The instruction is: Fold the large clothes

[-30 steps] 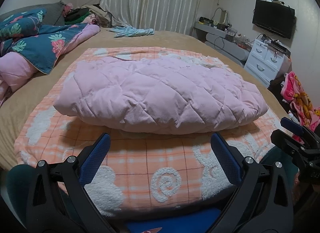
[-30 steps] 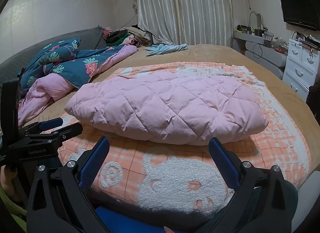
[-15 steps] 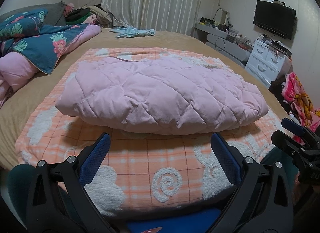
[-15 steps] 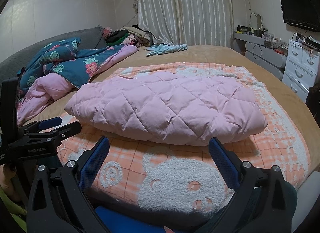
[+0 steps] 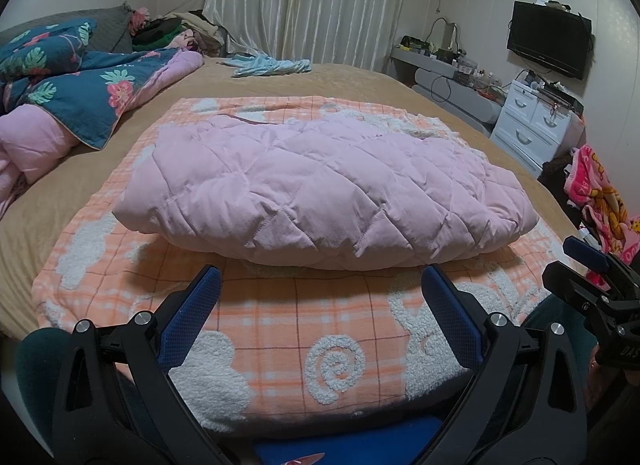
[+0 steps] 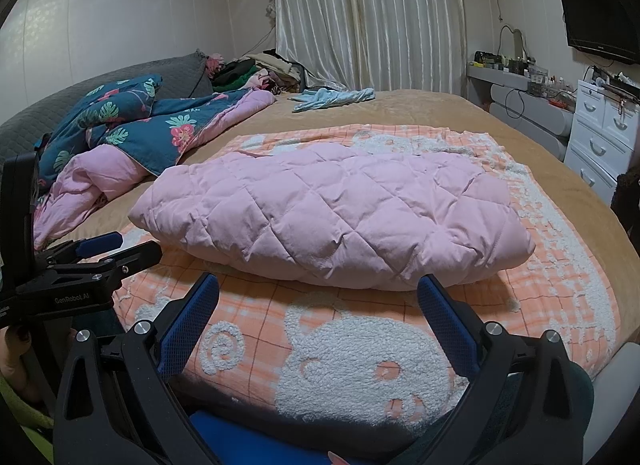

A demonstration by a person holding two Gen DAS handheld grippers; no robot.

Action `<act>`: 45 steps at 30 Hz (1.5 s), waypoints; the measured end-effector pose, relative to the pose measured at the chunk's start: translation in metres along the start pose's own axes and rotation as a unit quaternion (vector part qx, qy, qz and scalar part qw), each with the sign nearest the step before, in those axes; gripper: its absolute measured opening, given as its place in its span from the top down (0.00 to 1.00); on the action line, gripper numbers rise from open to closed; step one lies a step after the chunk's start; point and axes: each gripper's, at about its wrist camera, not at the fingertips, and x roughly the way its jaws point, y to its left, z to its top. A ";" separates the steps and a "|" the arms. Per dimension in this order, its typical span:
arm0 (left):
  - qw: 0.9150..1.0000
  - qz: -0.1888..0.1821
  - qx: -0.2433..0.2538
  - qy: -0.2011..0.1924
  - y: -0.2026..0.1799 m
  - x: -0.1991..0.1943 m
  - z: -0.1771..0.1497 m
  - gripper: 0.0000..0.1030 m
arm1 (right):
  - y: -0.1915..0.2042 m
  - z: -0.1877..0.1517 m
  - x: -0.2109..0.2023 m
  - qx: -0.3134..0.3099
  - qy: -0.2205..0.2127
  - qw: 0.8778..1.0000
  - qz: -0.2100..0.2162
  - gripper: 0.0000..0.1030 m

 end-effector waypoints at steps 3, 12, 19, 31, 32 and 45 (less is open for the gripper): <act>1.000 0.002 0.000 0.001 0.001 -0.001 0.001 0.09 | 0.000 0.000 0.000 0.001 0.000 1.000 0.001 0.04; 1.000 0.003 0.000 0.000 0.001 -0.001 0.002 0.09 | 0.000 0.000 0.000 0.000 0.000 1.000 0.001 0.04; 1.000 0.005 0.001 -0.001 0.003 -0.001 0.003 0.09 | 0.000 0.001 0.001 -0.001 0.001 1.000 0.001 0.04; 1.000 -0.002 -0.003 0.000 0.010 -0.001 0.008 0.09 | -0.002 0.002 0.000 -0.003 0.000 1.000 -0.002 0.04; 1.000 0.000 -0.001 0.000 0.009 -0.001 0.008 0.09 | -0.003 0.003 -0.001 -0.003 0.000 1.000 -0.004 0.04; 0.999 0.037 -0.028 0.003 0.028 0.007 0.015 0.09 | -0.057 0.006 -0.032 0.066 -0.035 0.995 -0.059 0.04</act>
